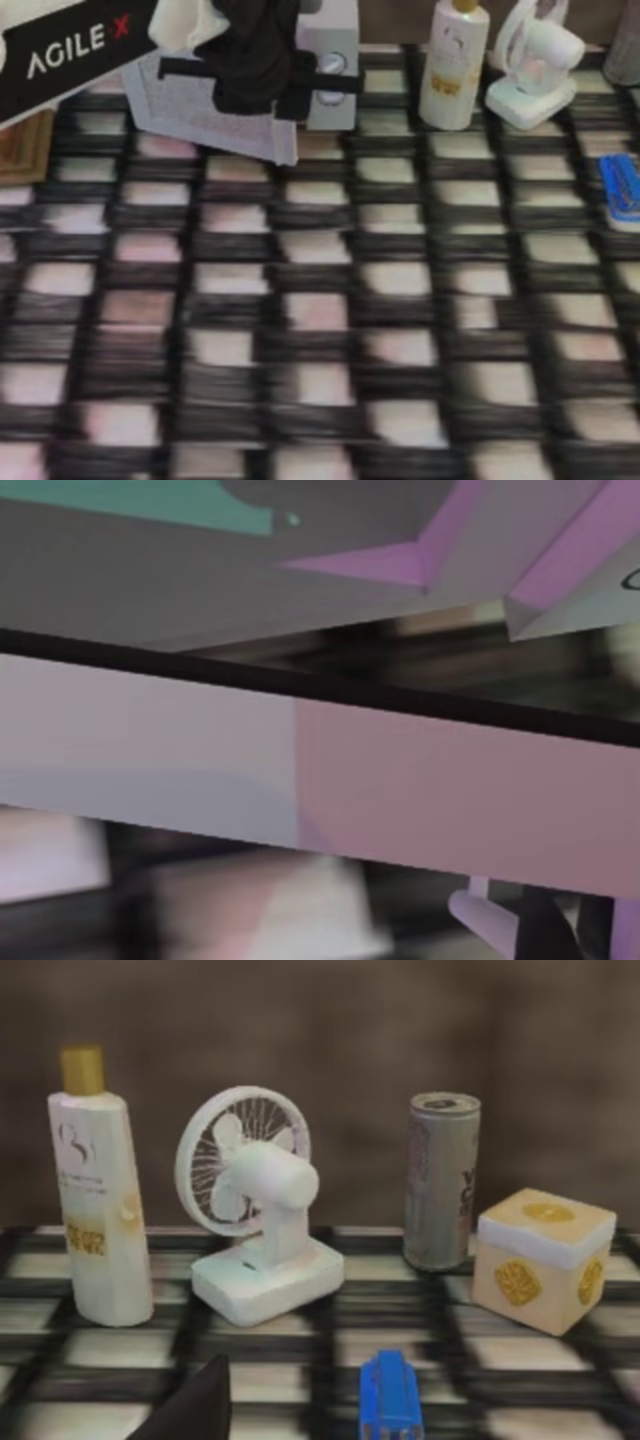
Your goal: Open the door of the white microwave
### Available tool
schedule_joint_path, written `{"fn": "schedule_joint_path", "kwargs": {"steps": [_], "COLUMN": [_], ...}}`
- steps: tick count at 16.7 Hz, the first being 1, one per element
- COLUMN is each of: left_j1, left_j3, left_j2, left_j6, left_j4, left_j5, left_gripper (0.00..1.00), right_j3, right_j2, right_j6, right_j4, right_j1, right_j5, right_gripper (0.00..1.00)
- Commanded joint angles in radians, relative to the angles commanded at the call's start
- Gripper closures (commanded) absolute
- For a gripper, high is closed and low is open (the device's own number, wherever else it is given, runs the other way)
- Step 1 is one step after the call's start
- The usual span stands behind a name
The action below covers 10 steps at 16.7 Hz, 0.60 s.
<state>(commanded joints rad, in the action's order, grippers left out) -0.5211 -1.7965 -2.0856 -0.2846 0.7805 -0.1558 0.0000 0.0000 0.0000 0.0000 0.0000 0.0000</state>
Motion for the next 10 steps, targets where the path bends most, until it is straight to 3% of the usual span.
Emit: {"fn": "schedule_joint_path", "kwargs": {"steps": [10], "left_j1": [0.031], "left_j3": [0.135], "left_j2": [0.096], "left_j6": [0.123], "left_j4": [-0.060], "left_j5": [0.061], "left_gripper": [1.00], "right_j3": [0.000], "right_j2": [0.000], "right_j6": [0.000], "right_j4": [0.000], "right_j1": [0.000], "right_j5": [0.000], "right_gripper": [0.00]}}
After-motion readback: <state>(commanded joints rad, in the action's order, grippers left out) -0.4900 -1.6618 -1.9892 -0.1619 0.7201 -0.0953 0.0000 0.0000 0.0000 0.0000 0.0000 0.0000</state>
